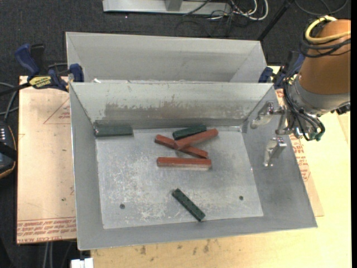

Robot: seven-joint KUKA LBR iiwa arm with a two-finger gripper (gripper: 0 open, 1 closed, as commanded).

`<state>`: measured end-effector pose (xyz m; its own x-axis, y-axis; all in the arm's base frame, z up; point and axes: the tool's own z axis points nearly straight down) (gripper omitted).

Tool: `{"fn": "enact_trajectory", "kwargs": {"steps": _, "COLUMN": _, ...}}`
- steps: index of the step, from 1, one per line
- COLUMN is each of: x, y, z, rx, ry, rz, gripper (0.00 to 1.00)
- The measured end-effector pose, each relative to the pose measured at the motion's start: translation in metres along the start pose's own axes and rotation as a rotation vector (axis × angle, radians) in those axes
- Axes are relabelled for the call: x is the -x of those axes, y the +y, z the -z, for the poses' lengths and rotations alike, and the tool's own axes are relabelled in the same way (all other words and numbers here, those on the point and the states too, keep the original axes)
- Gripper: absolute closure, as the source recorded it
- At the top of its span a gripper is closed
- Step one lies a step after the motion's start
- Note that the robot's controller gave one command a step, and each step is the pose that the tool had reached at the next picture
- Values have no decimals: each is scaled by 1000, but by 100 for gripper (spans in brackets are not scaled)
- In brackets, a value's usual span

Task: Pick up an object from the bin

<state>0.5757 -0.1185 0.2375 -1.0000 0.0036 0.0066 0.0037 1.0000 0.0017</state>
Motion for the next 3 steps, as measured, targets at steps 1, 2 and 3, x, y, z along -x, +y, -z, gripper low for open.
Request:
{"fn": "enact_trajectory", "kwargs": {"steps": 1, "x": 1, "y": 1, "z": 5, "rx": -2, "ry": -8, "rz": 3, "gripper": 0}}
{"fn": "enact_trajectory", "kwargs": {"steps": 2, "x": 13, "y": 16, "z": -47, "rx": -3, "ry": -15, "rz": 47, "gripper": 0}}
{"fn": "enact_trajectory", "kwargs": {"steps": 3, "x": 11, "y": 45, "z": -109, "rx": -1, "ry": -11, "rz": 29, "gripper": 0}}
